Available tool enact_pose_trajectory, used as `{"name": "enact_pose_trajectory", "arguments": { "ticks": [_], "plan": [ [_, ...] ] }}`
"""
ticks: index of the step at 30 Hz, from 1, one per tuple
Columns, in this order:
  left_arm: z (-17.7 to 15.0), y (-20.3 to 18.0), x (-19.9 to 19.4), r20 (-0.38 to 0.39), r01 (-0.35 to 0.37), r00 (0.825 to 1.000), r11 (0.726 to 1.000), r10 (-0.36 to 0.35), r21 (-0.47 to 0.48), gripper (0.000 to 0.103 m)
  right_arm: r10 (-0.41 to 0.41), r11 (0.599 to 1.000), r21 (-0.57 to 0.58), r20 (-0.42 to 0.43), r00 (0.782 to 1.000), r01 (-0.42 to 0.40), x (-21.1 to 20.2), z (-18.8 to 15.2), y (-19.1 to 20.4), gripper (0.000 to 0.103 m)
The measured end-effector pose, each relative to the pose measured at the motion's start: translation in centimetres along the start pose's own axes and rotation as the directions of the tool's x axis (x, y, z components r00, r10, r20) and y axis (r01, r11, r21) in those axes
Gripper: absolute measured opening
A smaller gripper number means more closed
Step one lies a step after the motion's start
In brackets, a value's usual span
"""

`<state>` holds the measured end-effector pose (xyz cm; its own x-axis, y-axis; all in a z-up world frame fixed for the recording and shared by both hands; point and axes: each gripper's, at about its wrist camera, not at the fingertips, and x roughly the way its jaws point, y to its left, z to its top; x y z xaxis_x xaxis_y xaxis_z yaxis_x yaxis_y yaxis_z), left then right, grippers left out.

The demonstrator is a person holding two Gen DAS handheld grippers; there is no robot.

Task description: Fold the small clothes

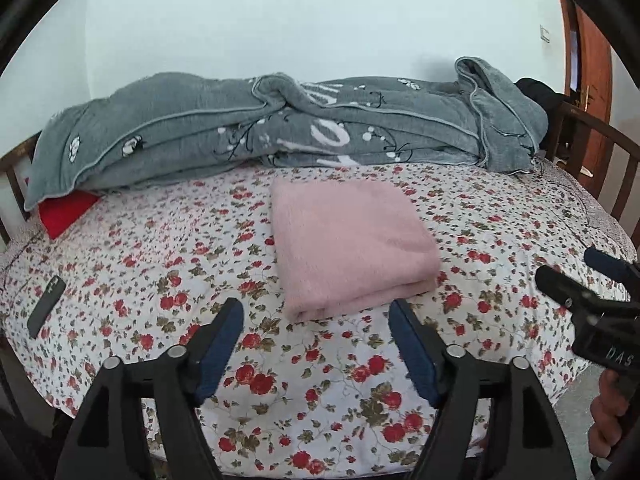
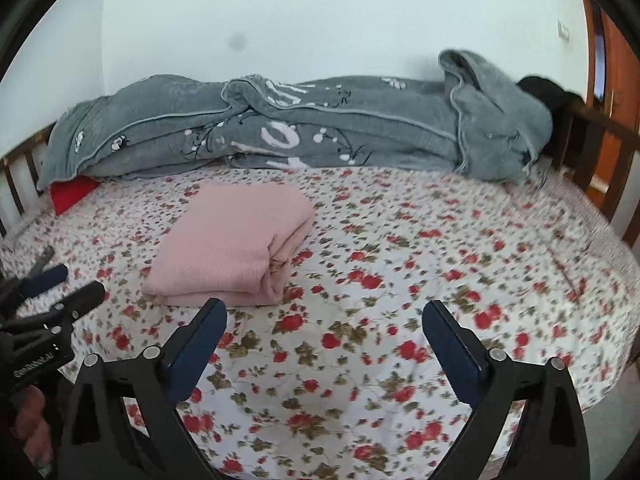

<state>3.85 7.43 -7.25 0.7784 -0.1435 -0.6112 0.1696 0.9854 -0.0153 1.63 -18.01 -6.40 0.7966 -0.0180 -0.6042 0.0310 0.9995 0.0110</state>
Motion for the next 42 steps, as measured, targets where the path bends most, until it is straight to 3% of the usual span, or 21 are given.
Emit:
{"name": "enact_pose_trajectory", "arguments": {
  "ticks": [6, 42],
  "plan": [
    [0.2, -0.3, -1.1, 0.013, -0.011, 1.0, 1.0, 0.011, -0.024, 0.078, 0.035, 0.999, 0.031, -0.006, 0.999, -0.035, -1.1, -0.2, -0.3, 0.099],
    [0.6, 0.9, -2.1, 0.036, -0.02, 0.999, 0.998, 0.022, -0.051, 0.079, 0.016, 0.999, 0.04, 0.023, 1.0, -0.017, -2.5, -0.2, -0.6, 0.099]
  ]
}}
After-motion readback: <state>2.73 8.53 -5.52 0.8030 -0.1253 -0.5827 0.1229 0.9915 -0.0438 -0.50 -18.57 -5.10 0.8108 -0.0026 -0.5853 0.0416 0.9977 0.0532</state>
